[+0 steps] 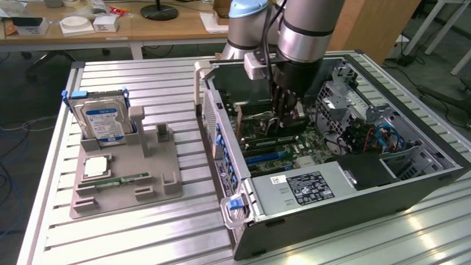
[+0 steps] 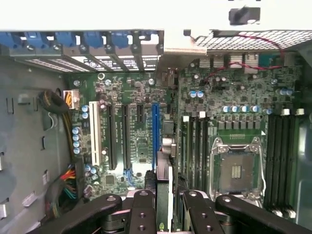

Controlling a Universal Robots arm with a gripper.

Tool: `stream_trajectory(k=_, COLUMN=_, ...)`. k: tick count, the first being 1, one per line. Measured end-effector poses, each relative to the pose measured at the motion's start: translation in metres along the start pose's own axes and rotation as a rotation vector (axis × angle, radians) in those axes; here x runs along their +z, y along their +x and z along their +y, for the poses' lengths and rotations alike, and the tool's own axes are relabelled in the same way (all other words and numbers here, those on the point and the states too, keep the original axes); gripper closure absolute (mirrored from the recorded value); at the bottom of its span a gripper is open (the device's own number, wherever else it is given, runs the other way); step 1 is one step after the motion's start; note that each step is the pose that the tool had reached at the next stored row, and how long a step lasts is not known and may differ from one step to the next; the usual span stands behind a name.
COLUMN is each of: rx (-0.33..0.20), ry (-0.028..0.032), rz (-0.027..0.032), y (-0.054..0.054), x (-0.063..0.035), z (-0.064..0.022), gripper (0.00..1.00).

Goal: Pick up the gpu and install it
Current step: 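Insert the gpu into the slot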

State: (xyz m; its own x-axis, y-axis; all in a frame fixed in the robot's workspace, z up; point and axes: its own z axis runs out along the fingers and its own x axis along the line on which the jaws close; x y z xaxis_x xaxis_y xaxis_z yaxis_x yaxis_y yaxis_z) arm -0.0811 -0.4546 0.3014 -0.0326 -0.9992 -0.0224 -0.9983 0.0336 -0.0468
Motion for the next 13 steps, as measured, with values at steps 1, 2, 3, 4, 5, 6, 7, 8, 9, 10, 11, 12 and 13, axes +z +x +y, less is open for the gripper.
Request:
stream_trajectory(k=1, rx=-0.001, ry=-0.0001, rz=0.0001, y=0.002, x=0.001, z=0.0, gripper=0.74)
stream_trajectory(k=2, rx=-0.001, ry=-0.0001, rz=0.0, y=0.003, x=0.0022, z=0.0, gripper=0.74)
stream_trajectory(k=3, rx=-0.002, ry=0.0, rz=-0.0002, y=0.004, x=0.0033, z=0.0, gripper=0.74)
stream_trajectory(k=4, rx=-0.002, ry=-0.0001, rz=-0.0001, y=0.004, x=0.0045, z=0.0001, gripper=0.74)
stream_trajectory(k=5, rx=-0.001, ry=-0.0001, rz=0.0, y=0.004, x=0.0057, z=0.0002, gripper=0.74)
stream_trajectory(k=6, rx=-0.002, ry=0.0, rz=0.0, y=0.004, x=0.007, z=0.0003, gripper=0.74)
stream_trajectory(k=7, rx=-0.002, ry=-0.0001, rz=-0.0001, y=0.004, x=0.0084, z=0.0003, gripper=0.74)
stream_trajectory(k=8, rx=-0.002, ry=-0.0001, rz=0.0, y=0.004, x=0.0099, z=0.0003, gripper=0.74)
stream_trajectory(k=9, rx=-0.002, ry=-0.0001, rz=-0.0001, y=0.004, x=0.0114, z=0.0004, gripper=0.74)
stream_trajectory(k=10, rx=-0.002, ry=0.0, rz=0.0, y=0.004, x=0.0129, z=0.0005, gripper=0.74)
stream_trajectory(k=11, rx=-0.002, ry=-0.0001, rz=0.0, y=0.004, x=0.014, z=0.0008, gripper=0.74)
stream_trajectory(k=12, rx=-0.002, ry=0.0, rz=-0.0001, y=0.004, x=0.0151, z=0.0013, gripper=0.74)
stream_trajectory(k=13, rx=-0.002, ry=0.0, rz=0.0, y=0.004, x=0.016, z=0.0019, gripper=0.74)
